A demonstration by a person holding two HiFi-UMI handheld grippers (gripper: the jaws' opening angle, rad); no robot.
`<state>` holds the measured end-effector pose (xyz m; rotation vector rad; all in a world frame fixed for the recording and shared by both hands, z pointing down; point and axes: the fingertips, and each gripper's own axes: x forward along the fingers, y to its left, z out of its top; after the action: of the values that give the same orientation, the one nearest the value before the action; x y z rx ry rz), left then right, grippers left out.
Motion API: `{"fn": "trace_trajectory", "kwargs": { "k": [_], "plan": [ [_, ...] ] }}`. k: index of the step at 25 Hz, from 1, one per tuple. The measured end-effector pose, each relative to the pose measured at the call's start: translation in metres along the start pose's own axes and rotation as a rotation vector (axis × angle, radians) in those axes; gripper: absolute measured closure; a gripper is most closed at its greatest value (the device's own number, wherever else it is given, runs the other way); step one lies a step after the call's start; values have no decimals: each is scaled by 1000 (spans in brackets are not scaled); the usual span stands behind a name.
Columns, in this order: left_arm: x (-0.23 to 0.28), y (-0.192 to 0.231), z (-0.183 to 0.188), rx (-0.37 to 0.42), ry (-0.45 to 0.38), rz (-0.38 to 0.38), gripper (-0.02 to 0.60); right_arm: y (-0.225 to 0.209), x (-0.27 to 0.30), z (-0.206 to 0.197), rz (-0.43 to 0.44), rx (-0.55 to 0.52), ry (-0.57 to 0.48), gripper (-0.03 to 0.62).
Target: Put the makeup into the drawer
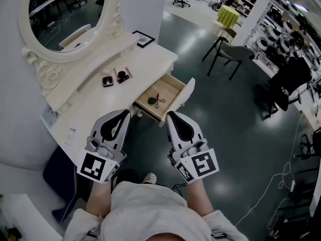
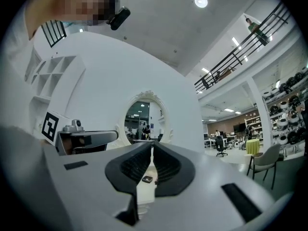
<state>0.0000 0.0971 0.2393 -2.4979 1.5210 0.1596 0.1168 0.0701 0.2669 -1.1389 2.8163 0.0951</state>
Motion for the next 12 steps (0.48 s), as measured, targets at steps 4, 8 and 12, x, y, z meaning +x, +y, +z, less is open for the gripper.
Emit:
{"fn": "trace_trajectory", "kwargs": {
  "k": [4,8,12],
  "plan": [
    [1,-7,0,3,12,14,569,-3,-4,-1,17,13,2,566],
    [4,-10,0,4,17,25,569,-5,-3,-2,36,18,4,566],
    [10,-7,-2,3,21,31,569,-8,4,-3,49,21,4,566]
  ]
}}
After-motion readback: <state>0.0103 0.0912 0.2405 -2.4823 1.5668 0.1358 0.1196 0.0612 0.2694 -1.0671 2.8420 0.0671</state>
